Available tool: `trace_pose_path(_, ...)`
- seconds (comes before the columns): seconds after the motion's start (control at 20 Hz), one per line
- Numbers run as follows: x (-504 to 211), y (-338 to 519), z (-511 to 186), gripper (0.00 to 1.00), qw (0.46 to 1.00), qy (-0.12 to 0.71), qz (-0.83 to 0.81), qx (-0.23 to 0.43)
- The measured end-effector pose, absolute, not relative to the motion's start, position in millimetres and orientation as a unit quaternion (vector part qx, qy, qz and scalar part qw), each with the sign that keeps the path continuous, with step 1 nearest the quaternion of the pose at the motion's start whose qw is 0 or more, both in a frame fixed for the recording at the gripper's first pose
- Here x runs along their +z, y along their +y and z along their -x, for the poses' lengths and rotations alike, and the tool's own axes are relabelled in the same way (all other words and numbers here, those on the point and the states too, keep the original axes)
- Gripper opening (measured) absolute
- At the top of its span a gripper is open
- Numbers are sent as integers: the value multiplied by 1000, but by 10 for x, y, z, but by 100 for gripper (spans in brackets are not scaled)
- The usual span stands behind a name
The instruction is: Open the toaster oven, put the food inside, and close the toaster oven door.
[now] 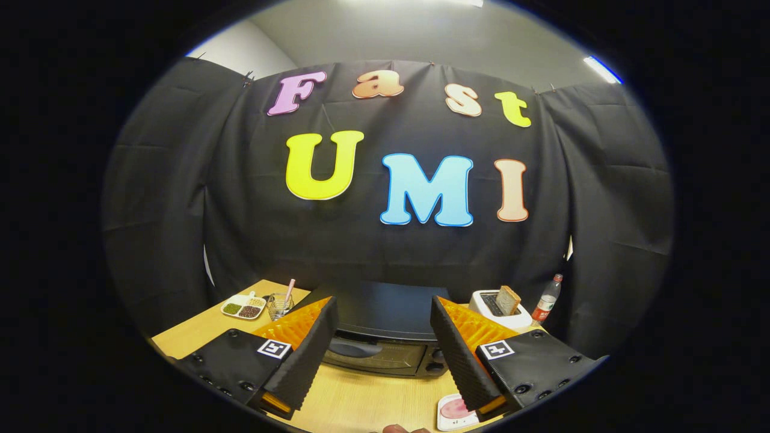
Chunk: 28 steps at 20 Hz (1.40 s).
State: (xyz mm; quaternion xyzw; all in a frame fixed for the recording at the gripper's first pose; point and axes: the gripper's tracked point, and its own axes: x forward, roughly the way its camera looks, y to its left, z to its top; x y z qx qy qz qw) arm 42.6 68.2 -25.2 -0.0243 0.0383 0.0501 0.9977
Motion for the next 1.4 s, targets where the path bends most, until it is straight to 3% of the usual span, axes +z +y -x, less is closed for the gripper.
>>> trace_pose_path(0.7,-1419,1026,-1384,98,983,182,-18,16)
trace_pose_path(1.4,-1698,1182,-1537,98,978,207,-8,7)
